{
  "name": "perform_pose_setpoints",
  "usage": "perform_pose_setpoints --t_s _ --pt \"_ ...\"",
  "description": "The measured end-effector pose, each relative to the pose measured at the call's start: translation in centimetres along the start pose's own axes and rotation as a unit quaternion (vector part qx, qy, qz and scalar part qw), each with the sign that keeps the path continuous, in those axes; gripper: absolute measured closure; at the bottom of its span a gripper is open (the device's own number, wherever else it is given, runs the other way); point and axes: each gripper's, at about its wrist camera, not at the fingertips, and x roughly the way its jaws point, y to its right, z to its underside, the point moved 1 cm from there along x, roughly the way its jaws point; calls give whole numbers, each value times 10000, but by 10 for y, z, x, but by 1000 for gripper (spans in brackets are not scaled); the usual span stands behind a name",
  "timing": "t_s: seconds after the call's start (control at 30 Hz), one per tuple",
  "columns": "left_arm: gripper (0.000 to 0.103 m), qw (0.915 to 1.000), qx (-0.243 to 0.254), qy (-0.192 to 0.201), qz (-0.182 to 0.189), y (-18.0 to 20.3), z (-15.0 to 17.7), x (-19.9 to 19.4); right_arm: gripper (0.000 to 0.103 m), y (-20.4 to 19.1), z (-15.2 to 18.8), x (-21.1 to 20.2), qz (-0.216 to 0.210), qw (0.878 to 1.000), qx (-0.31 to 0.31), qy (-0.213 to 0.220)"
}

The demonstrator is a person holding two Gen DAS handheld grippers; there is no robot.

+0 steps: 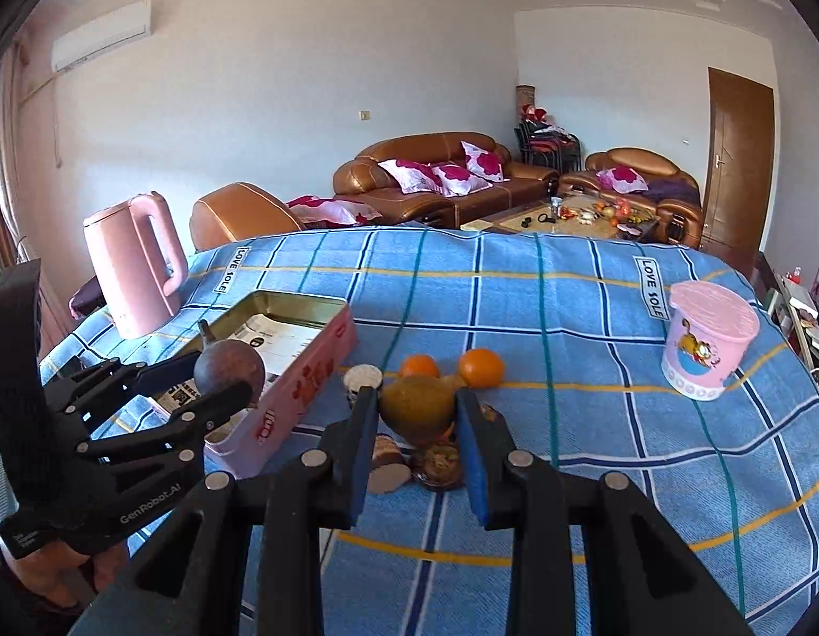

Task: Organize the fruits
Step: 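Carry both fruits over the pink tin box and open both tools to drop them in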

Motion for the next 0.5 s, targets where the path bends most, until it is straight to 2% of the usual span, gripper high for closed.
perform_pose_setpoints --t_s 0.23,0.5 --pt "55 9998 -111 -4 -162 -27 -1 4 72 -31 -16 7 -170 9995 -246 128" --pt "55 9994 -167 -25 -313 -51 -3 9 71 -55 -23 33 -322 9986 -408 32"
